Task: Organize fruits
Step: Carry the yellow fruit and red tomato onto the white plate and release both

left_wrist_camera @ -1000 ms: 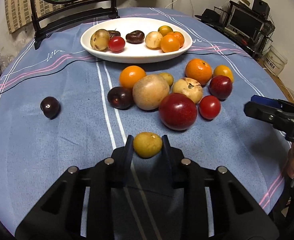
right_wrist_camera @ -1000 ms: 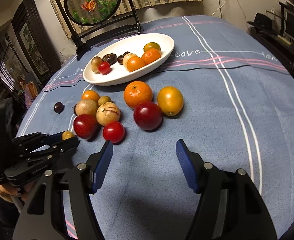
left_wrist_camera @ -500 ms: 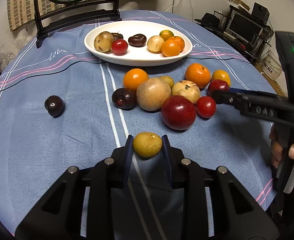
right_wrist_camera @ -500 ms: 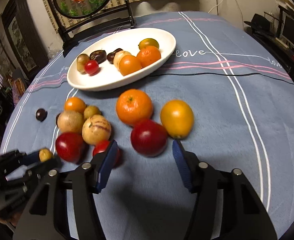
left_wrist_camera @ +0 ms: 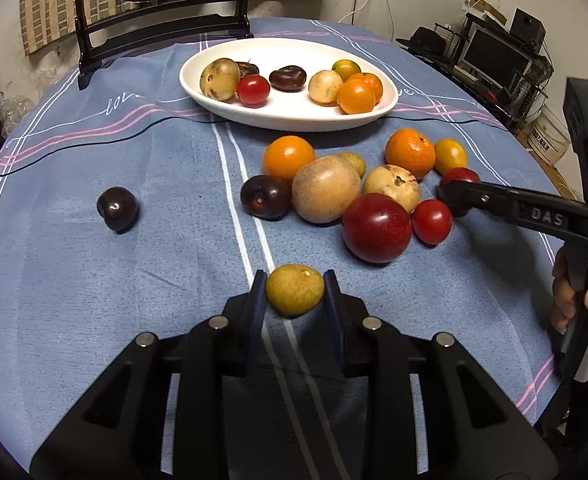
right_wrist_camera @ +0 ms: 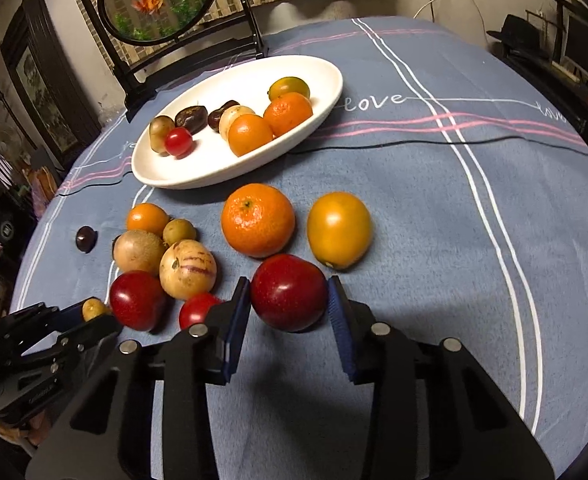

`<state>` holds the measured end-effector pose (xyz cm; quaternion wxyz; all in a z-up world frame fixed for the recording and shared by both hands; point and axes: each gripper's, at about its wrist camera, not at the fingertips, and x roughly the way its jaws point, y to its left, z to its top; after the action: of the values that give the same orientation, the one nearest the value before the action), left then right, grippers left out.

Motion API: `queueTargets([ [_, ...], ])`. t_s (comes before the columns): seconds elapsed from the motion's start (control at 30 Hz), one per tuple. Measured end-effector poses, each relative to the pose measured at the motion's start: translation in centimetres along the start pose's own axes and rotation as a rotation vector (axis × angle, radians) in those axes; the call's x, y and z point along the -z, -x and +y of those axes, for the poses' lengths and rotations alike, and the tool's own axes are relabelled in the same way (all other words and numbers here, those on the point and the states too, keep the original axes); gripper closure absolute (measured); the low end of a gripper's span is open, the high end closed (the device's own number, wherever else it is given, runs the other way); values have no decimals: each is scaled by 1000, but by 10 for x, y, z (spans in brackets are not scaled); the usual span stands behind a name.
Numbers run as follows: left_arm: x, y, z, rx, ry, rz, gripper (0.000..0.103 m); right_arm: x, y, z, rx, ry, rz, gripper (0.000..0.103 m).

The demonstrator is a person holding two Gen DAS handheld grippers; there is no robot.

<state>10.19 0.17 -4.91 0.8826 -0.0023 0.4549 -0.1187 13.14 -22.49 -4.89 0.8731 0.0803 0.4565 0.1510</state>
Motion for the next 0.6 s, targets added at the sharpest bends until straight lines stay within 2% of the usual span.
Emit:
queueTargets([
  [0.27, -11, 15, -2, -8, -25, -35, 74, -2, 37, 0, -60, 5, -67, 63],
  [0.6, -74, 46, -4, 6, -64, -155, 74, -46, 71, 27, -112, 93, -198, 63],
])
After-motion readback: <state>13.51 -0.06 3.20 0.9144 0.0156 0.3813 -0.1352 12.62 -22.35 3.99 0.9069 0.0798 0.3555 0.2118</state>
